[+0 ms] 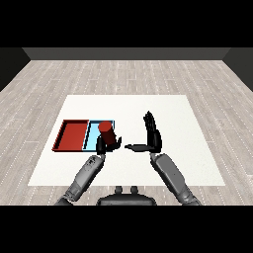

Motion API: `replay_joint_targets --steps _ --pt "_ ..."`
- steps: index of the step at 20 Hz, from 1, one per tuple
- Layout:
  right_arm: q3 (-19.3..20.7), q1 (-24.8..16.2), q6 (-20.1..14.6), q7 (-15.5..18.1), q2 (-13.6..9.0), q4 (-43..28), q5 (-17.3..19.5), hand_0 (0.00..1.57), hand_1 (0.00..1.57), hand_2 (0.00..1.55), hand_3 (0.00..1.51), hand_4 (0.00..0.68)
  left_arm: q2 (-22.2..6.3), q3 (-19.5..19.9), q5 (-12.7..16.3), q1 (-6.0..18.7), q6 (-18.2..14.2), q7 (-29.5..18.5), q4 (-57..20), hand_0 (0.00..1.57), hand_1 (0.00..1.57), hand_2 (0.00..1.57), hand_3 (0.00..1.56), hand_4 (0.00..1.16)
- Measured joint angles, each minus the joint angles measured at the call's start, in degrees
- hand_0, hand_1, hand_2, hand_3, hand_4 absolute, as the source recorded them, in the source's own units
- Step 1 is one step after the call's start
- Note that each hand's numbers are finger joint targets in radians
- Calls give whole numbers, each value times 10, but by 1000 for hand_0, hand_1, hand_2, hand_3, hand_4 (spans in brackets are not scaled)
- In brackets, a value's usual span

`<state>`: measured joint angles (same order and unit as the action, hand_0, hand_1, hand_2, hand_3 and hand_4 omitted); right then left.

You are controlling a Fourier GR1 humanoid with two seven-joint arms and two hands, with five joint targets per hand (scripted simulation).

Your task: Pick the red can and put it in the red box

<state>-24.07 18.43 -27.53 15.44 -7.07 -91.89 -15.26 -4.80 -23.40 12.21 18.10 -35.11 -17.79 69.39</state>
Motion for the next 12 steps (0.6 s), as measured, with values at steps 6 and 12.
replay_joint_targets --steps 6,12 --pt "43 -118 28 22 -61 -64 -21 0 0 0 0 0 -78 33 -32 18 -6 40 12 1571 1571 1571 1473 1112" --pt "97 -180 54 37 -99 -65 -41 0 0 0 0 0 -149 91 -40 27 12 55 -40 1571 1571 1555 1462 1091"
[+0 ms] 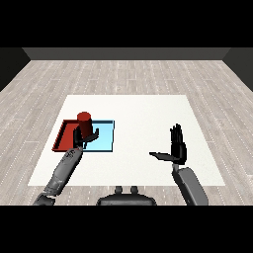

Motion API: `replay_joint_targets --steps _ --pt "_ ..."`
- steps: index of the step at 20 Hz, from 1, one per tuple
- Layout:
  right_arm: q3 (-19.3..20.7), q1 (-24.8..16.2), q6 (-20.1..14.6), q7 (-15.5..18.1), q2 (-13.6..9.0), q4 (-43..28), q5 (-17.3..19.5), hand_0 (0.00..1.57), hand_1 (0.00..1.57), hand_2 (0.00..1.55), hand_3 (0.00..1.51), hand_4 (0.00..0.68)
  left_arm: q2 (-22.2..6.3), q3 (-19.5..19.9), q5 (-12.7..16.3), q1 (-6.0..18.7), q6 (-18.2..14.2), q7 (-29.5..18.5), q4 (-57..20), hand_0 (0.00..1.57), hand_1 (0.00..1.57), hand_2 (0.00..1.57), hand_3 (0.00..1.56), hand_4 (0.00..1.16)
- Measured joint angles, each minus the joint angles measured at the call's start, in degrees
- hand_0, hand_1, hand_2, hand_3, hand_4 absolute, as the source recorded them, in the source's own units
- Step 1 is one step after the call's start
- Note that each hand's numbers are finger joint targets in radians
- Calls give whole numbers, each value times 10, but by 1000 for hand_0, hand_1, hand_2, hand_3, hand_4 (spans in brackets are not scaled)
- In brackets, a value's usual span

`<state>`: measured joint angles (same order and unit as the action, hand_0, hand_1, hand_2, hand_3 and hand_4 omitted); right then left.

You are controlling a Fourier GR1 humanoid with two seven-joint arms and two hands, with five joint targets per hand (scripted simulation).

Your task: Pick the red can and put it in the red box

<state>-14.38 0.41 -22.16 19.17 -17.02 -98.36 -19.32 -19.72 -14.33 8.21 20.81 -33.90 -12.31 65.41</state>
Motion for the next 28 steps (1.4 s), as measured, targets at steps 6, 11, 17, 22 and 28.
replay_joint_targets --steps 6,11,17,22,28 --pt "28 -17 5 -2 -13 21 8 0 0 0 0 0 -51 58 5 31 45 2 -110 1571 1571 1555 1472 1097" --pt "42 10 2 -18 -14 60 18 0 0 0 0 0 -61 88 -13 100 65 -18 -278 1571 1571 1564 1493 1058" --pt "56 37 18 -9 0 114 9 0 0 0 0 0 -42 102 -38 179 56 -19 -455 738 738 732 737 812" --pt "63 62 23 3 13 157 8 0 0 0 0 0 -38 95 -59 208 55 34 -552 828 828 805 494 795" --pt "73 84 29 15 23 190 7 0 0 0 0 0 -44 124 -41 202 52 52 -608 1493 1493 1342 0 654"
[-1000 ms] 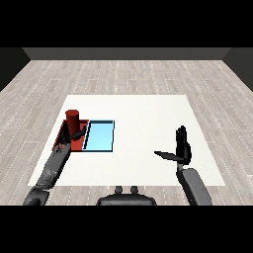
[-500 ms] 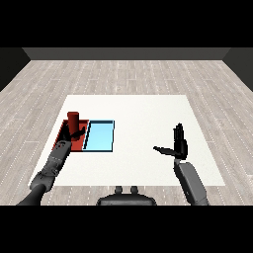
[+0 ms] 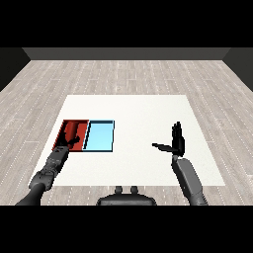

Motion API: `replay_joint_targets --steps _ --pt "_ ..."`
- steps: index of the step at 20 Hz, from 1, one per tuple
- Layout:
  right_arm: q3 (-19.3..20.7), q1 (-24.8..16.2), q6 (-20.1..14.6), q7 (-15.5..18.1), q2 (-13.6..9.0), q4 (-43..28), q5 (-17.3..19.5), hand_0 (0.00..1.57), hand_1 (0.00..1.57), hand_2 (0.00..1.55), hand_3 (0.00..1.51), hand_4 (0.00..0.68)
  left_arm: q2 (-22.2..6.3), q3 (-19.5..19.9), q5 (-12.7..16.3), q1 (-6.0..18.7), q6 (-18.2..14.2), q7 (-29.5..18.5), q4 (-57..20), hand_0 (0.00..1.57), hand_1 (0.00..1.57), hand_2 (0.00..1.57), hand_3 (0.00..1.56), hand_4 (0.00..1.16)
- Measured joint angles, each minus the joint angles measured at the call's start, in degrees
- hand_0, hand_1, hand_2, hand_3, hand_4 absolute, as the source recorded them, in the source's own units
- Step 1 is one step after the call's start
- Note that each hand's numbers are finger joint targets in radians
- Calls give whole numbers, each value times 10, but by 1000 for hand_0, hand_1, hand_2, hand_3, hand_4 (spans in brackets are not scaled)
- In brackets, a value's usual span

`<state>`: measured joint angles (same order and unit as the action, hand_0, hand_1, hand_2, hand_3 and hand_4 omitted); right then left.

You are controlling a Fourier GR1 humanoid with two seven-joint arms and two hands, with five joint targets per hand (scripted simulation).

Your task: Pick the red can and put it in the red box

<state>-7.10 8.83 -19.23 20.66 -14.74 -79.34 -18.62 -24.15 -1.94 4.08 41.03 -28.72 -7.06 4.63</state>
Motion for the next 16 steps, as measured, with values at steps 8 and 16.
replay_joint_targets --steps 8,16 --pt "12 -1 11 22 7 9 -3 0 0 0 0 0 -13 -1 -6 6 58 31 -29 0 0 0 0 0" --pt "21 -5 32 28 8 0 -14 0 0 0 0 0 -28 30 20 14 63 -42 18 1160 1160 1131 0 0"
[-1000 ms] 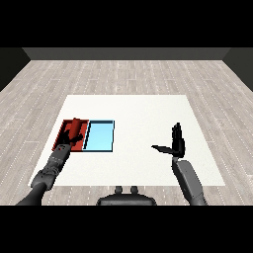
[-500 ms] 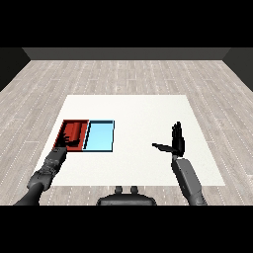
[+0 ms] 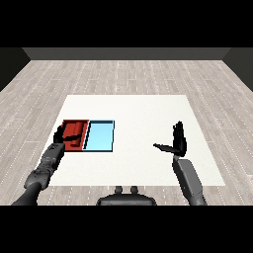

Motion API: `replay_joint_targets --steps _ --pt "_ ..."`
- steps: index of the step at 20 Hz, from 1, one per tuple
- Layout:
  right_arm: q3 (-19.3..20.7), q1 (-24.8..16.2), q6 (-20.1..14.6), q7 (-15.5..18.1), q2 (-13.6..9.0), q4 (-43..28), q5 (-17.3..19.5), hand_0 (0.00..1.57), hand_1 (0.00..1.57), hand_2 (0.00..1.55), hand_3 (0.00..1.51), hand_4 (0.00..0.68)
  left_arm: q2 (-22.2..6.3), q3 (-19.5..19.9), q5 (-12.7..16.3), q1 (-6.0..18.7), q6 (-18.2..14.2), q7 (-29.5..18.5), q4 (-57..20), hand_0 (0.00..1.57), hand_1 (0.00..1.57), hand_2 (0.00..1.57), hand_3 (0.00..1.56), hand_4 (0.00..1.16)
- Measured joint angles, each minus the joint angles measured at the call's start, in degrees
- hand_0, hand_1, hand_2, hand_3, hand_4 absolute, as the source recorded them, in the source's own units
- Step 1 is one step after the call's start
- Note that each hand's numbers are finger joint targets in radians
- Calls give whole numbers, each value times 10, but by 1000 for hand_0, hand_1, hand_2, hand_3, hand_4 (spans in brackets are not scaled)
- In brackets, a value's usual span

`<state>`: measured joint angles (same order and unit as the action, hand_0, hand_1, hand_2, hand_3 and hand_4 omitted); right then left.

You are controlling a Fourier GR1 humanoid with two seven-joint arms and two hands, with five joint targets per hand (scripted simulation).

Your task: Pick the red can and put it in the red box

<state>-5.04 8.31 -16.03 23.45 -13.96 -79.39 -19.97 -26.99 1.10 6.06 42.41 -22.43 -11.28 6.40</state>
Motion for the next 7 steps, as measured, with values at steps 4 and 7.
replay_joint_targets --steps 4,7 --pt "0 -6 19 8 -2 -13 -5 0 0 0 0 0 -5 34 34 -6 43 -85 52 223 223 0 0 0" --pt "-6 -14 29 6 -6 -30 -5 0 0 0 0 0 11 46 54 -20 83 -139 104 0 0 0 0 0"
